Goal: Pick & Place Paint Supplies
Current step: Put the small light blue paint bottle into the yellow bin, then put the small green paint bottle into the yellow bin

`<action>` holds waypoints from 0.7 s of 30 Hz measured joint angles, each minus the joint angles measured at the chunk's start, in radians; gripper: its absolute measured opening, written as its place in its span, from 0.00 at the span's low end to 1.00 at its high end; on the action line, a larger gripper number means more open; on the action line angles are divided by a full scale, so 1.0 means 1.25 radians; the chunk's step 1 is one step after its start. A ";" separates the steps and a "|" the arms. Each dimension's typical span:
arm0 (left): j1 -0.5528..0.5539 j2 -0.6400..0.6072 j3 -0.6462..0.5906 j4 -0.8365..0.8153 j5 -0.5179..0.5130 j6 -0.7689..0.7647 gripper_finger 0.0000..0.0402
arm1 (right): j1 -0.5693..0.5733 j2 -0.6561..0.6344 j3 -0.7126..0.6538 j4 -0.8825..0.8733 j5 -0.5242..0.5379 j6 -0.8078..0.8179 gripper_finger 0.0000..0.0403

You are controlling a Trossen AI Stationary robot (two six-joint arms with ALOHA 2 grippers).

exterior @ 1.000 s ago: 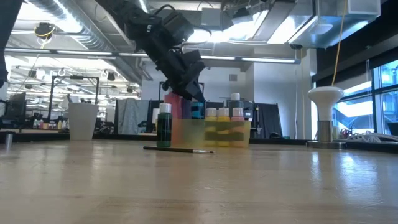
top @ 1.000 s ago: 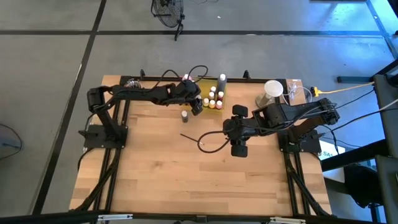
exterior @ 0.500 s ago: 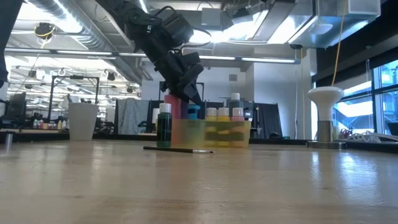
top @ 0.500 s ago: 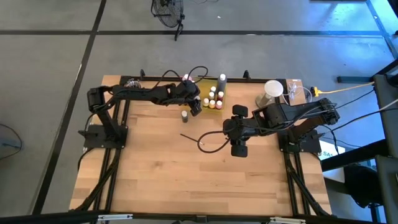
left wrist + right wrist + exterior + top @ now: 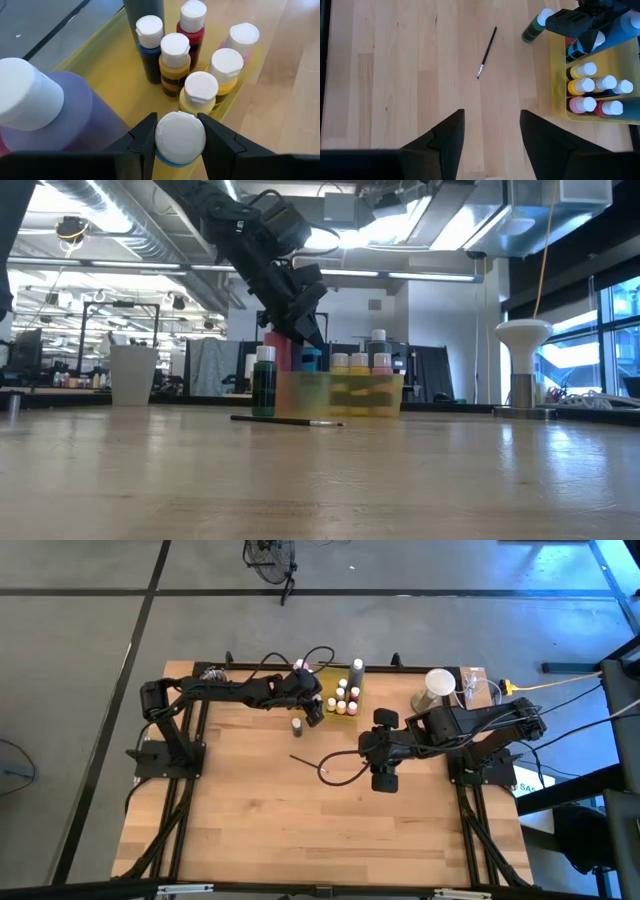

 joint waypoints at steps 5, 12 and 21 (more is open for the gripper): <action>0.000 0.000 0.000 -0.001 0.004 -0.001 0.39 | 0.000 0.000 0.000 0.000 0.000 0.000 0.48; 0.000 0.001 0.000 -0.001 0.003 -0.001 0.38 | 0.000 0.000 0.000 0.000 0.000 0.000 0.48; -0.010 -0.015 0.021 -0.004 0.009 0.014 0.34 | 0.000 0.000 0.000 0.000 -0.001 0.000 0.48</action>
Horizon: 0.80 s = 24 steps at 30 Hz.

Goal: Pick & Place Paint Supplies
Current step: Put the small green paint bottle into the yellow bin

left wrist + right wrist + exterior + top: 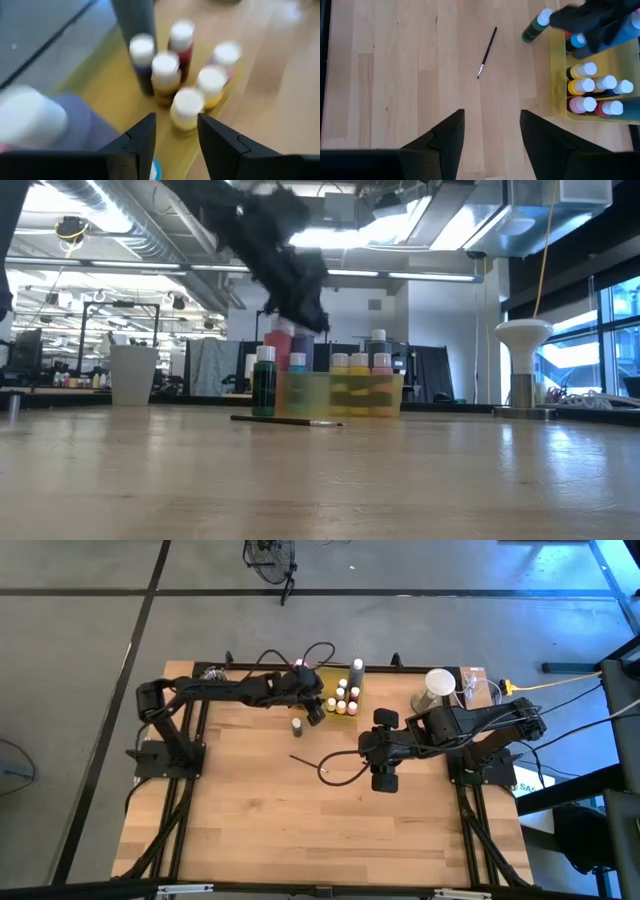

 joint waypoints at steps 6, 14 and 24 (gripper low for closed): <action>-0.036 -0.091 0.040 -0.056 -0.007 0.024 0.34 | 0.000 0.000 0.000 0.000 0.000 0.000 0.48; -0.136 -0.217 0.070 -0.290 -0.072 0.019 0.31 | 0.000 0.000 0.000 -0.004 -0.001 0.005 0.48; -0.240 -0.236 0.026 -0.491 -0.111 -0.094 0.29 | 0.008 0.000 0.000 -0.005 -0.009 0.036 0.48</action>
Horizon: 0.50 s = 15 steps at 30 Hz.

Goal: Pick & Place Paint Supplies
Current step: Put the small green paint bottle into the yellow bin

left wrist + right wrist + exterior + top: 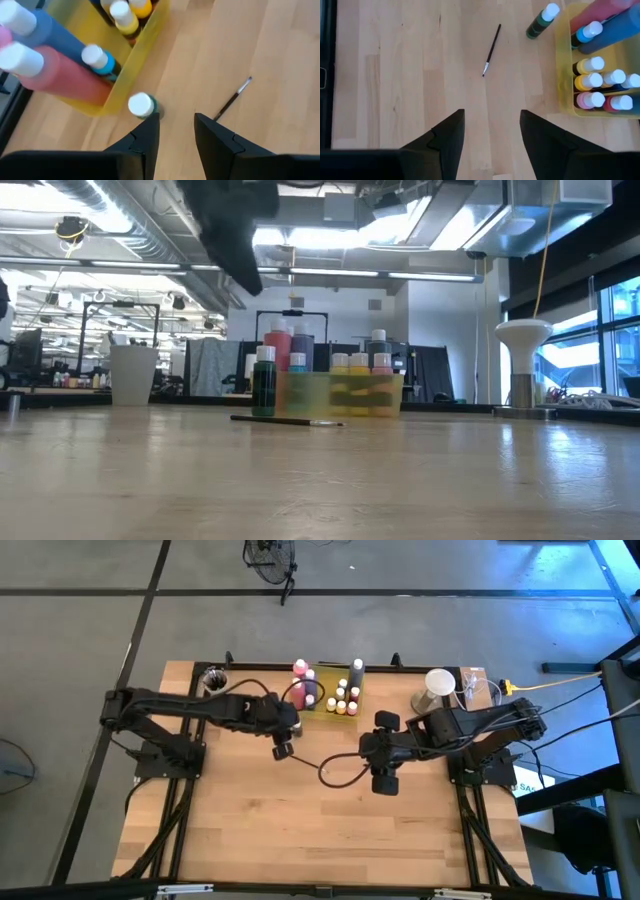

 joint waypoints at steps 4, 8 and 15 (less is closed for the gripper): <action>0.004 0.004 -0.041 0.056 -0.013 -0.024 0.29 | 0.009 0.000 0.000 0.008 0.000 0.001 0.48; 0.033 0.016 -0.051 0.088 -0.003 -0.036 0.29 | 0.016 0.000 0.000 0.008 0.000 0.024 0.48; 0.093 0.084 -0.054 0.096 0.045 -0.097 0.28 | 0.032 0.000 0.000 0.008 0.003 0.037 0.48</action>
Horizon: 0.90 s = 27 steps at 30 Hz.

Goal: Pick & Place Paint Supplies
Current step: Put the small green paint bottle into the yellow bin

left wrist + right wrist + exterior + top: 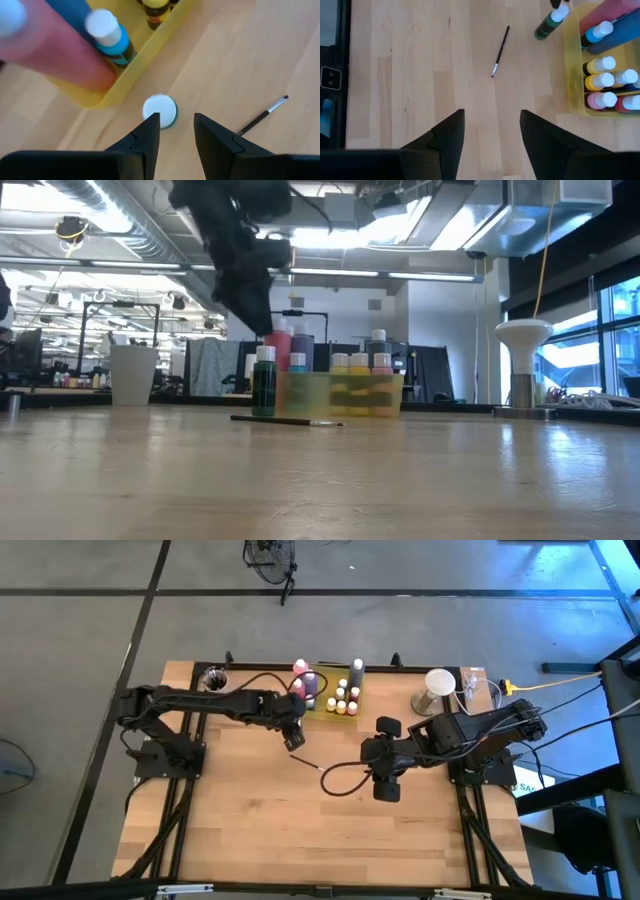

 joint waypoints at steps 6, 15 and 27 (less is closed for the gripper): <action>0.021 0.034 0.000 0.037 0.025 0.005 0.33 | 0.013 0.000 0.000 0.000 0.000 0.014 0.48; 0.022 0.034 0.000 0.046 0.019 0.005 0.51 | 0.031 0.000 0.000 0.000 0.003 0.026 0.48; 0.027 0.055 0.001 0.039 0.009 -0.017 0.59 | 0.037 0.000 0.000 0.007 0.009 0.032 0.48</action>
